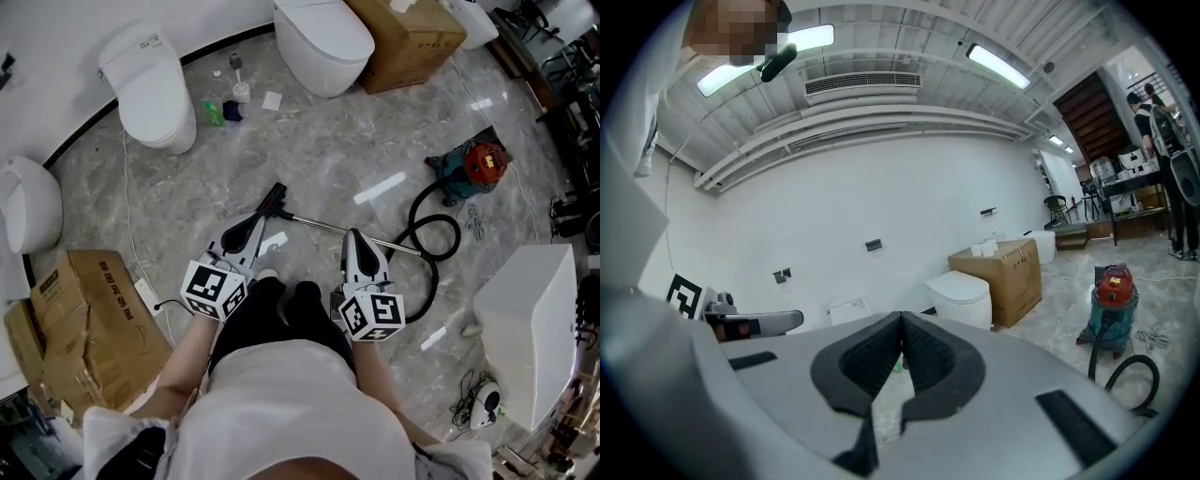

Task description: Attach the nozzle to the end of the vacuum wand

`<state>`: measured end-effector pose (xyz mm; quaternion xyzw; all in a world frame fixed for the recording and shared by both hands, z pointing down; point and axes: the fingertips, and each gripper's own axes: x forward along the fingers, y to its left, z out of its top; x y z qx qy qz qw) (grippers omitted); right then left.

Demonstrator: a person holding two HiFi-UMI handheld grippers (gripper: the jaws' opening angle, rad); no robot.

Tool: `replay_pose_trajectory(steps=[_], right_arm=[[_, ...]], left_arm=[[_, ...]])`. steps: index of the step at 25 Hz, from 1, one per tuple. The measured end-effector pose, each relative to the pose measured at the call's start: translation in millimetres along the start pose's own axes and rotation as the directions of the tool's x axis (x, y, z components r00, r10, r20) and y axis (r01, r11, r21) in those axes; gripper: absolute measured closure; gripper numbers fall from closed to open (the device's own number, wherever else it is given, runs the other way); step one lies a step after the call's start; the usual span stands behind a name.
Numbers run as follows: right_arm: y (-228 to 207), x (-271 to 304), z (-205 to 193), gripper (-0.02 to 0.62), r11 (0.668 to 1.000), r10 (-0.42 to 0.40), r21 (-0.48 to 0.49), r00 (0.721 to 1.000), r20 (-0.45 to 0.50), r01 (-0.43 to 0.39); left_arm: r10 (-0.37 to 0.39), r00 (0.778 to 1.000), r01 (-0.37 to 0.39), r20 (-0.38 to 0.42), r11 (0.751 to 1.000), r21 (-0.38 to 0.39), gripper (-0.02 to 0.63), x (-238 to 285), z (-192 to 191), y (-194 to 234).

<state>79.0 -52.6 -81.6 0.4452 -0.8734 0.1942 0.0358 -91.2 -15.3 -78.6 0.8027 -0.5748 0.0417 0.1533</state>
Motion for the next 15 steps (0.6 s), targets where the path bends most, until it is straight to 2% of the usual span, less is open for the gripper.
replay_pose_trajectory(steps=[15], right_arm=[[-27,-7,3,0.578,0.998,-0.052,0.019,0.999,0.008,0.052]], left_arm=[[0.046,0.999,-0.046,-0.002,0.999,0.007,0.597,7,0,11]])
